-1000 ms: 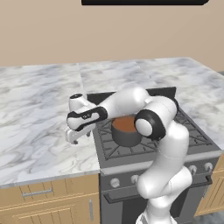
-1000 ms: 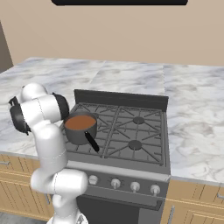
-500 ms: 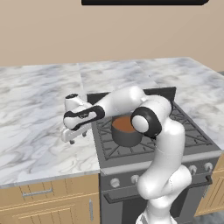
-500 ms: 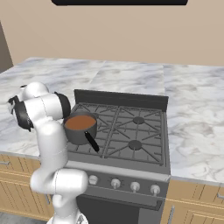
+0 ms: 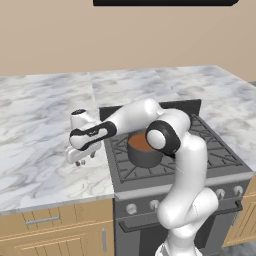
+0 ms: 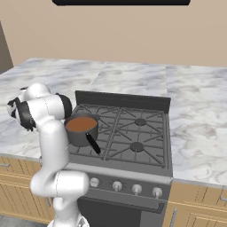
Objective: Pick up the sugar cube(s) and place them in the saucepan with hot chocolate.
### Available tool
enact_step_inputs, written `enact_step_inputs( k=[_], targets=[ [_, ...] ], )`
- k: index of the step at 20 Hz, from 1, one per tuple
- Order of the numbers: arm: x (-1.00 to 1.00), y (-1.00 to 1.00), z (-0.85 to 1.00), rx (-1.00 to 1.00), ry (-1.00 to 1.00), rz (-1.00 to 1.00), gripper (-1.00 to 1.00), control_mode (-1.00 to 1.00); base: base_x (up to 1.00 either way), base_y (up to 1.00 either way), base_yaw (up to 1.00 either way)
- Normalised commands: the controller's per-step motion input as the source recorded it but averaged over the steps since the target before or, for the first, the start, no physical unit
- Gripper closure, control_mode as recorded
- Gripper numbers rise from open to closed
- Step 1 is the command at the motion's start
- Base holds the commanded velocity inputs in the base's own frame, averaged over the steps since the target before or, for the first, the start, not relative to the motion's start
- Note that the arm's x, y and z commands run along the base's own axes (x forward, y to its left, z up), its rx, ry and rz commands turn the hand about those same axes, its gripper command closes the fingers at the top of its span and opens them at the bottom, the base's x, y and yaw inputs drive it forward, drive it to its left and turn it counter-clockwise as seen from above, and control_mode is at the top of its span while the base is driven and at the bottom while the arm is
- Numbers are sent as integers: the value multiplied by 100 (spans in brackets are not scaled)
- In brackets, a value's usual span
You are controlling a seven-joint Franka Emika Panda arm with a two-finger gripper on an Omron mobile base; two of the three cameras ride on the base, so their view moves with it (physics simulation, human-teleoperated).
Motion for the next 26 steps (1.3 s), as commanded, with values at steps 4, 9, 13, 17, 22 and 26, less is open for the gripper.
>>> enact_step_inputs(
  k=[4, 9, 13, 17, 22, 26],
  targets=[
    [10, 0, -19, 11, -5, 0, -100, -100, 0, 0, 0],
    [8, 0, -4, 4, -3, 0, -100, -100, 0, 0, 0],
    [8, 0, 0, 0, 0, 0, -100, -100, 0, 0, 0],
    [18, 0, 0, 0, 0, 0, -100, -100, 0, 0, 0],
    [24, 0, -3, 0, 0, 0, -100, -100, 0, 0, 0],
    [8, 0, 0, 0, 0, 0, -100, -100, 0, 0, 0]
  ],
)
